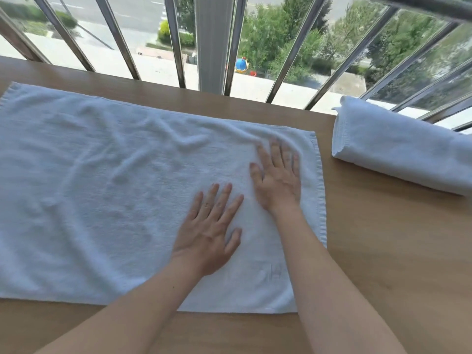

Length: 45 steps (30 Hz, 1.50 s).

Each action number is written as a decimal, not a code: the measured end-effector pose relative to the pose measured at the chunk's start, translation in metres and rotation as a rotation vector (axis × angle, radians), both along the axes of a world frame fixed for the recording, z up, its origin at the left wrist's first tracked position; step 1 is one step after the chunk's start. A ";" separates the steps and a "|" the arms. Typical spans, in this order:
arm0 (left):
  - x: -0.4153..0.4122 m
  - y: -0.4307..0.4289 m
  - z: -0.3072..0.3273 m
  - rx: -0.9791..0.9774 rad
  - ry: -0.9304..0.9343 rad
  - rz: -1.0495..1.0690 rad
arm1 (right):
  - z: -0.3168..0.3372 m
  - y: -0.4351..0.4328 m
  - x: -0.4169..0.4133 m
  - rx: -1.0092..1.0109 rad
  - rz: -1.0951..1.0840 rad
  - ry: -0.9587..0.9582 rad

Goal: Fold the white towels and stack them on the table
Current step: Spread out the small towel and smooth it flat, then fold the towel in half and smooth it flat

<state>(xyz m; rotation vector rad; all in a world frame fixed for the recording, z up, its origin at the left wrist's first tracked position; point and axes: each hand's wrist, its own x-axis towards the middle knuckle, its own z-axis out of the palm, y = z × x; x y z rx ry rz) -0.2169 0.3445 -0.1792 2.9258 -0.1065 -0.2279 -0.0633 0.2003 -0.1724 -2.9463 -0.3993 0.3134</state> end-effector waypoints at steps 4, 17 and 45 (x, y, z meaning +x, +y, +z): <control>0.000 -0.001 0.002 0.014 0.003 0.005 | 0.003 -0.022 0.031 -0.012 -0.262 0.039; 0.000 -0.002 0.007 -0.040 -0.023 0.019 | 0.022 -0.046 -0.031 0.203 -0.310 -0.046; 0.187 -0.132 0.016 -0.700 -0.235 0.149 | -0.001 -0.121 -0.209 0.219 -0.682 -0.443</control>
